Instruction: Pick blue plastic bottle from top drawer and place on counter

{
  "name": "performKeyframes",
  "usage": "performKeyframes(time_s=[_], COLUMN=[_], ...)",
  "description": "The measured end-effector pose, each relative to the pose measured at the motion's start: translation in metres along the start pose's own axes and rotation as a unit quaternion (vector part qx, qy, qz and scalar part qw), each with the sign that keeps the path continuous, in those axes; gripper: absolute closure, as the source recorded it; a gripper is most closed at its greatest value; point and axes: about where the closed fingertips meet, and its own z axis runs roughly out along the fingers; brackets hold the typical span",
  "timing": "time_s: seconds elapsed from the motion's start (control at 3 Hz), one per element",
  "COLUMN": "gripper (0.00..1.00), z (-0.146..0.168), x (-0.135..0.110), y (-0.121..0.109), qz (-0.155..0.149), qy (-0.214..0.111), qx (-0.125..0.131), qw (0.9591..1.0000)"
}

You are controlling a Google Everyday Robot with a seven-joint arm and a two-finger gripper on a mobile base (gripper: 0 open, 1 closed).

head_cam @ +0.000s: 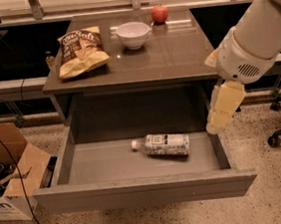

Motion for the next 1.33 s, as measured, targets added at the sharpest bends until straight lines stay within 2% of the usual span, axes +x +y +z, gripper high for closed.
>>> performKeyframes(time_s=[0.33,0.67,1.0,1.33], gripper=[0.0,0.0,0.0,0.0], z=[0.033,0.037,0.054,0.083], x=[0.003,0.004,0.004,0.0], y=[-0.012,-0.012,-0.012,-0.02], qz=[0.003,0.004,0.025,0.043], qy=[-0.017,-0.017,-0.023,-0.045], qx=[-0.024,-0.027,-0.028,-0.029], qw=[0.9996,0.9995,0.999,0.9977])
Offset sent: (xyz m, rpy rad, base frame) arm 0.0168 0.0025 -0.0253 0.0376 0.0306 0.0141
